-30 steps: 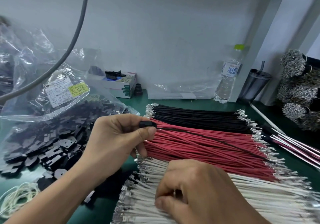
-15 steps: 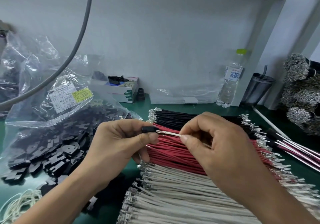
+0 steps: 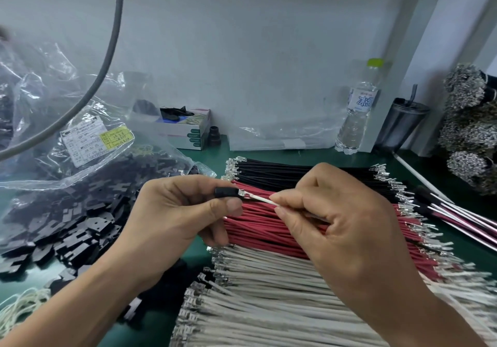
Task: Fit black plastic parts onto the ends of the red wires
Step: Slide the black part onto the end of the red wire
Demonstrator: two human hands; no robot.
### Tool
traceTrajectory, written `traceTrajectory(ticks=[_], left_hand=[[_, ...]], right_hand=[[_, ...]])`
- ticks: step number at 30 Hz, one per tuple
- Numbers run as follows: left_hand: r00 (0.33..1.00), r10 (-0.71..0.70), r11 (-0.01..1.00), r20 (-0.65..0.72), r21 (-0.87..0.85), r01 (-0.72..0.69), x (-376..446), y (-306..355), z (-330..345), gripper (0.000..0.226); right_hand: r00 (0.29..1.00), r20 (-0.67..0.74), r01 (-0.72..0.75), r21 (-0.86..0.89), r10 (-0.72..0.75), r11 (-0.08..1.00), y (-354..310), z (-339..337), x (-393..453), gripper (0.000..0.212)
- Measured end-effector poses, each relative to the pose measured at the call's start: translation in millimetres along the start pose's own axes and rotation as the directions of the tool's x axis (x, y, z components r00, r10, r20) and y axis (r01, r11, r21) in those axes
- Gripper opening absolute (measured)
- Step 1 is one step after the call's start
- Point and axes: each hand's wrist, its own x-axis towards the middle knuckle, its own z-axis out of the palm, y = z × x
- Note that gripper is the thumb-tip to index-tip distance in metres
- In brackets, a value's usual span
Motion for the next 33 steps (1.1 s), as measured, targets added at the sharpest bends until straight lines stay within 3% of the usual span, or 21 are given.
traceTrajectory(ticks=[3, 5, 11, 17, 19, 23, 28, 33], left_hand=[[1.0, -0.004, 1.0, -0.001, -0.017, 0.004, -0.2, 0.9, -0.6, 0.023], [1.0, -0.005, 1.0, -0.007, -0.019, 0.005, 0.2, 0.9, -0.6, 0.023], [0.999, -0.014, 1.0, 0.045, -0.004, 0.014, -2.0, 2.3, 0.1, 0.023], [0.996, -0.025, 0.999, 0.081, 0.022, 0.023, -4.2, 5.7, -0.4, 0.02], [0.997, -0.027, 0.998, 0.078, 0.056, 0.023, -4.7, 7.3, -0.2, 0.021], [0.998, -0.01, 0.987, 0.058, 0.158, 0.001, -4.4, 5.9, -0.4, 0.02], [0.997, 0.018, 0.983, 0.074, 0.179, -0.031, -6.1, 4.3, 3.4, 0.015], [0.997, 0.02, 0.988, 0.078, 0.154, -0.032, -5.9, 7.3, 1.9, 0.019]], right_hand=[[0.99, 0.007, 0.136, -0.187, -0.138, 0.973, -2.2, 0.2, -1.4, 0.013], [0.988, 0.0, 0.149, -0.203, -0.152, 0.968, -1.5, 1.9, -1.9, 0.012], [1.0, -0.009, 0.008, -0.037, -0.008, 0.999, 7.8, 4.0, -2.1, 0.006], [0.985, 0.046, -0.173, 0.308, 0.167, 0.935, 13.6, 13.2, -1.6, 0.012], [0.996, 0.022, -0.087, 0.204, 0.084, 0.975, 12.0, 13.4, -2.5, 0.004], [0.994, -0.036, 0.1, -0.077, -0.103, 0.992, 12.4, 17.5, -2.7, 0.012], [0.998, -0.057, -0.009, 0.148, 0.018, 0.989, 14.5, 18.1, -2.7, 0.011], [0.999, 0.005, -0.035, 0.181, 0.035, 0.983, 12.4, 21.0, -4.7, 0.01]])
